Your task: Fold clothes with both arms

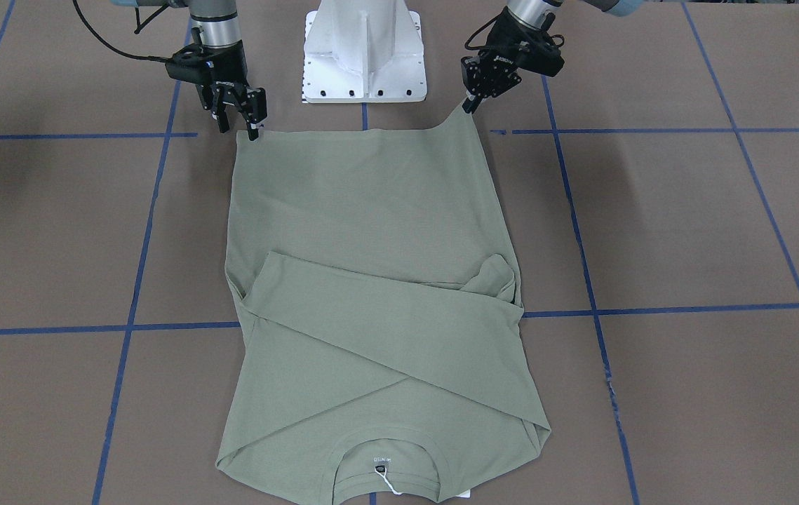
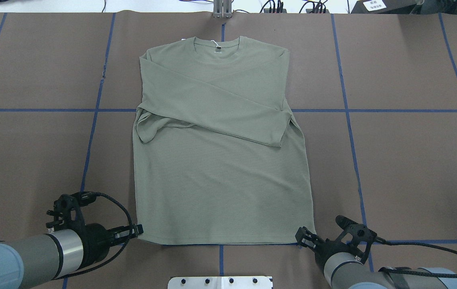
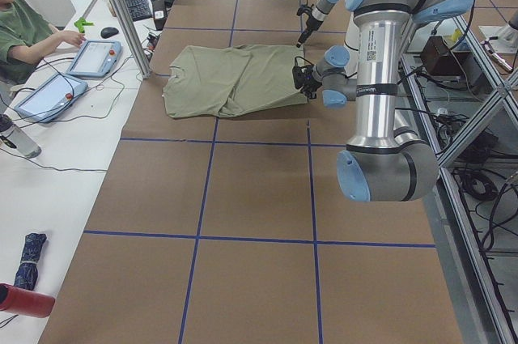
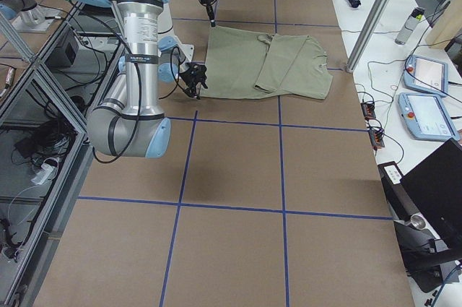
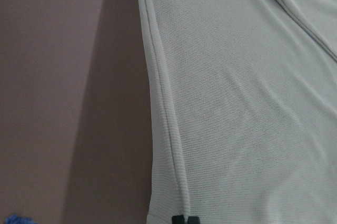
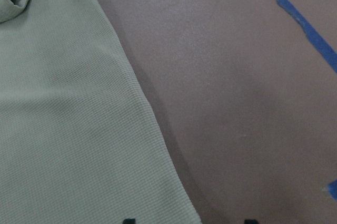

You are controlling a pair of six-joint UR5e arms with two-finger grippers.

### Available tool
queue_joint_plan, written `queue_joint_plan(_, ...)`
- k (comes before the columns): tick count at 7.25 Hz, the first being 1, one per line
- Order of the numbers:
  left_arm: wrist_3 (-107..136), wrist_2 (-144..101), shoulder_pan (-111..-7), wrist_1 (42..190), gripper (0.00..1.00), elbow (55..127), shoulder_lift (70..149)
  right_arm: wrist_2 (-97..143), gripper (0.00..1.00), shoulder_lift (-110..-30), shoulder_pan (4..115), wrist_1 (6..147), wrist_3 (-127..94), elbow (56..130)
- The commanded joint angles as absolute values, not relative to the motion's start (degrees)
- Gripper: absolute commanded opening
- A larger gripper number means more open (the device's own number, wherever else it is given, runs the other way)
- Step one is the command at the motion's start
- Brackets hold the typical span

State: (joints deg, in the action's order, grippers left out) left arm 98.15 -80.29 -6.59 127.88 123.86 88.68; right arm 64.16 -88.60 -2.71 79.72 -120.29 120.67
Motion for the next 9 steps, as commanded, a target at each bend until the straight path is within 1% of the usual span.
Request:
queue_joint_plan(1, 98.26, -80.33, -6.59, 127.79, 0.00, 124.19, 88.68, 63.46, 0.59, -88.51, -3.08, 79.72, -120.32, 120.59)
queue_joint_plan(2, 98.26, -80.33, -6.59, 127.88, 0.00, 124.28, 88.59, 63.46, 0.52, -88.51, -3.08, 79.72, -120.32, 120.59)
queue_joint_plan(3, 98.35, -80.33, -6.59, 127.88, 0.00, 124.28, 88.59, 63.46, 0.50, -88.59, -3.08, 79.72, -120.32, 120.50)
queue_joint_plan(4, 98.35, -80.33, -6.59, 127.88, 0.00, 124.28, 88.59, 63.46, 0.45, -88.42, -3.08, 79.72, -120.32, 120.59)
queue_joint_plan(5, 98.35, -80.33, -6.59, 127.88, 0.00, 124.45, 88.59, 63.37, 0.35, -88.42, -3.08, 79.72, -120.32, 120.50)
queue_joint_plan(6, 98.35, -80.33, -6.59, 127.79, 0.00, 124.45, 88.59, 63.20, 0.19, -88.33, -3.08, 79.72, -120.32, 120.50)
queue_joint_plan(7, 98.35, -80.33, -6.59, 127.88, 0.00, 124.63, 88.59, 63.19, 0.00, -88.42, -3.08, 79.80, -120.32, 120.50)
queue_joint_plan(9, 98.35, -80.24, -6.68, 127.79, 0.00, 125.16, 88.42, 63.19, 0.00, -88.42, -2.73, 79.89, -120.24, 121.11)
